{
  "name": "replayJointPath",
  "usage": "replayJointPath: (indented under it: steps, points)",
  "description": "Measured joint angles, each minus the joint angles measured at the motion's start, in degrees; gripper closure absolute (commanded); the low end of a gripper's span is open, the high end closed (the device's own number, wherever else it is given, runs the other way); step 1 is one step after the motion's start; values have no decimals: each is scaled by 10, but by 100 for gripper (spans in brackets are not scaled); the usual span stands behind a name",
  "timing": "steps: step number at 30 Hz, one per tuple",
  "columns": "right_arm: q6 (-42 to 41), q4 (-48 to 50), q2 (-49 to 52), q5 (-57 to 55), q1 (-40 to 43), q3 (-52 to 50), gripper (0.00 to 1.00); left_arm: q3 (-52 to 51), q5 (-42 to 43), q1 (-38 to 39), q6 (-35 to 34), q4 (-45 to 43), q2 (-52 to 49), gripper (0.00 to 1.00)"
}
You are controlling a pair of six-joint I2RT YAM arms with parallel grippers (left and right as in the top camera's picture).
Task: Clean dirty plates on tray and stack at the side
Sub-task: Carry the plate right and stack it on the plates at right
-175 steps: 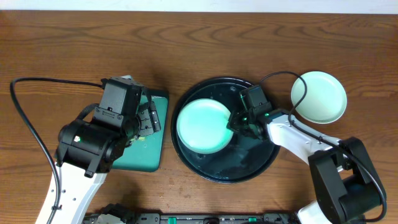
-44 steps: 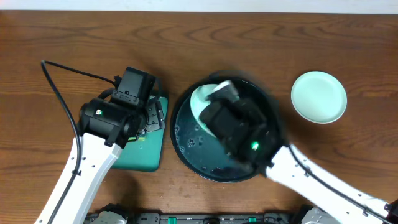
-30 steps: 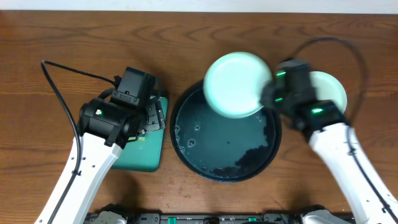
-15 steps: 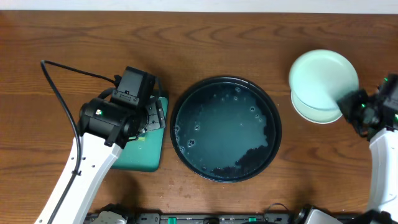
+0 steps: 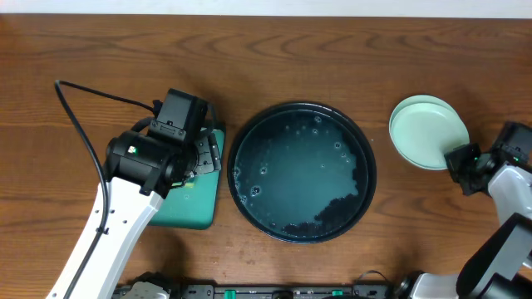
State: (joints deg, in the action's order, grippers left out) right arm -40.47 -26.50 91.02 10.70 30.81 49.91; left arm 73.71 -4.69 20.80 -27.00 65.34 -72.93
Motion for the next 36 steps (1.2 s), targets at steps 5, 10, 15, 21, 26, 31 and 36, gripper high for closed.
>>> replayJointPath:
  steps: [5, 10, 15, 21, 26, 31, 36]
  points:
    - [1, 41, 16, 41, 0, 0, 22, 0, 0, 0, 0, 0, 0, 20]
    - [12, 88, 16, 114, 0, 4, 17, 0, 0, 0, 0, 0, 0, 20]
    - [22, 92, 16, 125, -7, 25, 14, 0, 0, 0, 0, 0, 0, 20]
    - [34, 73, 16, 130, -9, 37, 32, 0, 0, 0, 0, 0, 0, 20]
    - [62, 68, 2, 147, -15, 37, 30, 0, 0, 0, 0, 0, 0, 20]
    - [139, 55, -103, 142, -45, 37, 34, 0, 0, 0, 13, -14, 1, 20]
    - [235, 32, -247, 112, -104, 37, 9, 0, -17, 0, 22, -32, 32, 20]
